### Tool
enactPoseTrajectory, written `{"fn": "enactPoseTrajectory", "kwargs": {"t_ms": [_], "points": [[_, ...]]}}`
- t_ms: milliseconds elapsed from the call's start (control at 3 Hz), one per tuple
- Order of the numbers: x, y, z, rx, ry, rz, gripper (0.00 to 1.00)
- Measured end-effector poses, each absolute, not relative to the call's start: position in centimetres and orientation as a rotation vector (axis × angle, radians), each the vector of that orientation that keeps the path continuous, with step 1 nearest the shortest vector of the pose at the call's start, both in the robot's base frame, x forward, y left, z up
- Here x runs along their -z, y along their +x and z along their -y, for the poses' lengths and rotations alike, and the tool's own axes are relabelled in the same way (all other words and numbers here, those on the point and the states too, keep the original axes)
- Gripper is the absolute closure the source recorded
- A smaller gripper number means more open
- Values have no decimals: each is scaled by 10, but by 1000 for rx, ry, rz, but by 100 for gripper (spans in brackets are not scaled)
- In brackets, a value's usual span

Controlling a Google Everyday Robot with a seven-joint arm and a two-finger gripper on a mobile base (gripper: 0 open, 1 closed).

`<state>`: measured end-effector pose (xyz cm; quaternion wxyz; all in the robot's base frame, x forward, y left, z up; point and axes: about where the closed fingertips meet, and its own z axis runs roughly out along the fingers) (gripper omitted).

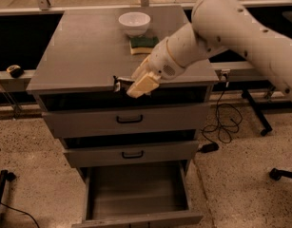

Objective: Place rxbar chocolate into bottom drawer

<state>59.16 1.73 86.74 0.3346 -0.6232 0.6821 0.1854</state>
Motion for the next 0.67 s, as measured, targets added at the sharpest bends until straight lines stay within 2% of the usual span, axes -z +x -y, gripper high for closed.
{"fn": "enactPoseTrajectory", "kwargs": {"t_ms": [333, 667], "points": [[-797, 574, 7, -377, -1524, -1873, 100], [-723, 547, 26, -393, -1437, -1895, 100]]}}
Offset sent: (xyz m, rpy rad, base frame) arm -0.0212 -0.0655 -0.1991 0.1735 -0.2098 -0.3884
